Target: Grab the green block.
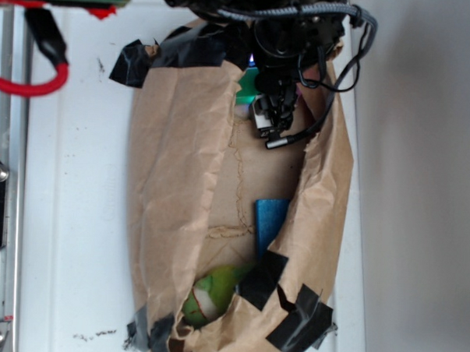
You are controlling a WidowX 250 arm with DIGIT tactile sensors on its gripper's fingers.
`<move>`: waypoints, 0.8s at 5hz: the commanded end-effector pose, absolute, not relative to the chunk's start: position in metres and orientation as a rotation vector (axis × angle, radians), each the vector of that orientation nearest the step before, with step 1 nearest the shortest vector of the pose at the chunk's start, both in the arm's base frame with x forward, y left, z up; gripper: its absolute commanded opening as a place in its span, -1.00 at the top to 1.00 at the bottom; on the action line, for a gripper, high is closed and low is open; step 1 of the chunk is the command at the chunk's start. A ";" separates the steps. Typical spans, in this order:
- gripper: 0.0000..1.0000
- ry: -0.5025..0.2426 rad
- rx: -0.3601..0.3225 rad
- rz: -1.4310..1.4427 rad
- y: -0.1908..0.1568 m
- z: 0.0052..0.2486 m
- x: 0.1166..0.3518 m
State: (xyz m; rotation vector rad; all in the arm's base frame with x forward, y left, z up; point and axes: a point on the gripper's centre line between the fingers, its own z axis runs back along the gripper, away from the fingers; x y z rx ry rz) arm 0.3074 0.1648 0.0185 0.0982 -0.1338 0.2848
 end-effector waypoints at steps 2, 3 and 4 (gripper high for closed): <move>1.00 -0.201 0.100 0.266 0.187 0.032 0.311; 1.00 -0.202 0.087 0.260 0.185 0.036 0.309; 1.00 -0.190 0.039 0.245 0.175 0.053 0.300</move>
